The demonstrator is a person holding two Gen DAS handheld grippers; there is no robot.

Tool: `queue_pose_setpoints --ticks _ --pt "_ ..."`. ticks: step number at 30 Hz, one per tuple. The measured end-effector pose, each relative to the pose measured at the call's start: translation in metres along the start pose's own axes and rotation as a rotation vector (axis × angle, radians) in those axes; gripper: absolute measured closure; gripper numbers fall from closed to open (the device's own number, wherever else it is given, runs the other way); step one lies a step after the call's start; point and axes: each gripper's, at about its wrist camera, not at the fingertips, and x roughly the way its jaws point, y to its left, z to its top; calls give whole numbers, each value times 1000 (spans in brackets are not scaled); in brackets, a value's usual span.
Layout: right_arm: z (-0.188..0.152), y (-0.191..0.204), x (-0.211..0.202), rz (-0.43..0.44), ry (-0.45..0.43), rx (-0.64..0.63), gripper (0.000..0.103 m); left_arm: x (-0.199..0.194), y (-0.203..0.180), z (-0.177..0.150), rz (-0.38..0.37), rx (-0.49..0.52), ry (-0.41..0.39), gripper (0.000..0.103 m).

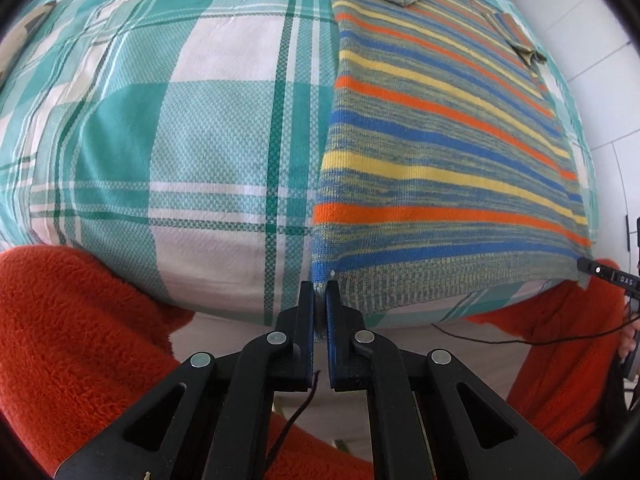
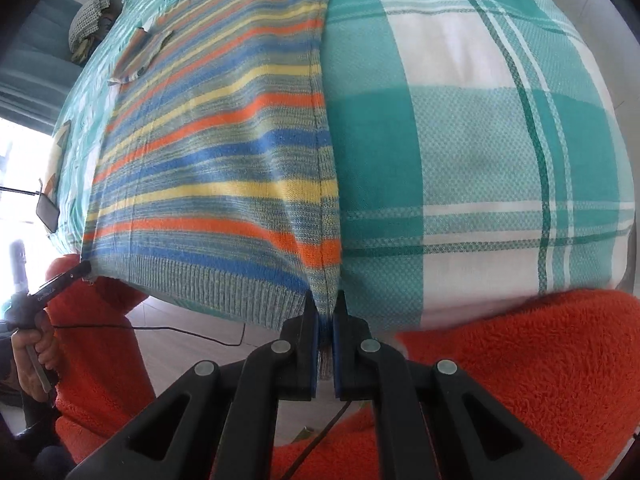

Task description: Fold small clothes

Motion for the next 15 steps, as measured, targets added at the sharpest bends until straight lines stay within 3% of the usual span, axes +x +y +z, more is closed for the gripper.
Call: queue_pose_setpoints --ticks 11,13,14,15 --pt "4 -8 26 -26 4 57 98 36 -18 1 172 51 20 99" --pt "3 -4 25 -39 1 45 97 37 -18 1 192 48 27 94" --pt "2 -1 23 -38 1 39 89 37 -20 1 200 49 37 87" --pt "0 0 21 -44 3 39 75 36 -21 -1 215 49 48 71"
